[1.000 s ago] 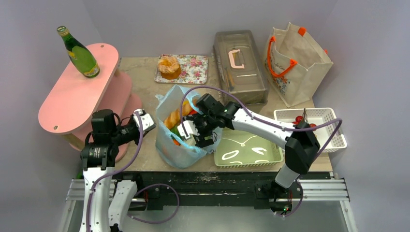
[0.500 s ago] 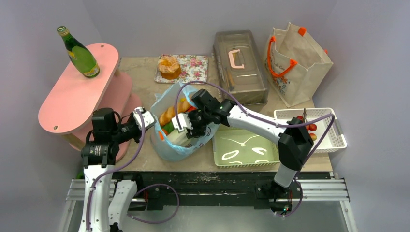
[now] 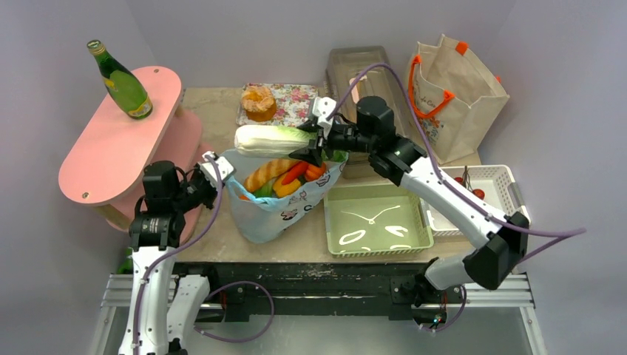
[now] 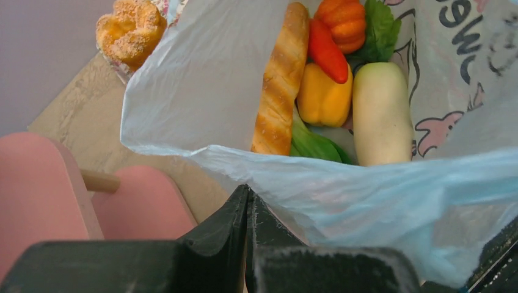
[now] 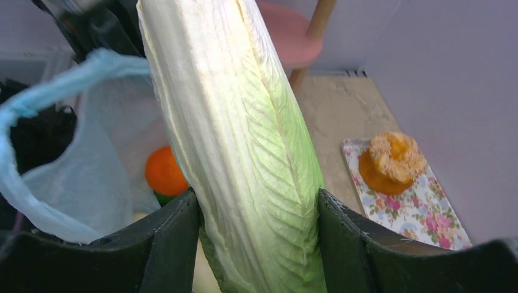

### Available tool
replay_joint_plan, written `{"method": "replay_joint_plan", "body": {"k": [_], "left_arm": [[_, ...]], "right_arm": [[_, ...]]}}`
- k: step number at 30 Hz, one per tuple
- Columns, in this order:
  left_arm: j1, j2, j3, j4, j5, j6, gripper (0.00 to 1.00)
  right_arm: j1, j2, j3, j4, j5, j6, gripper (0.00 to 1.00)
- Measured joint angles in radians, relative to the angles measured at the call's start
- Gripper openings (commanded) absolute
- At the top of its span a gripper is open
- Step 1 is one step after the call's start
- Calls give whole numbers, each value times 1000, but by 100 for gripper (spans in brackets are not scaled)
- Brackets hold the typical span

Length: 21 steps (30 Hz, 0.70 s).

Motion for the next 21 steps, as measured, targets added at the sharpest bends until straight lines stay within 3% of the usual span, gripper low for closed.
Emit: {"method": "replay_joint_plan", "body": {"k": [6,15,18,21], "left_arm": [[0,59,0,58,-31,-138,0],[0,127,0,113,-53,-264,0],[0,146,2,121,-58,-288,0],[0,162,8,122,-64,-301,0]], "right_arm": [[11,-54,-27,267,-10,332,0],[3,94,210,555,71,860,0],[-11,27,192,492,41,849,0],[-24,-151,100,270,18,686,0]]}}
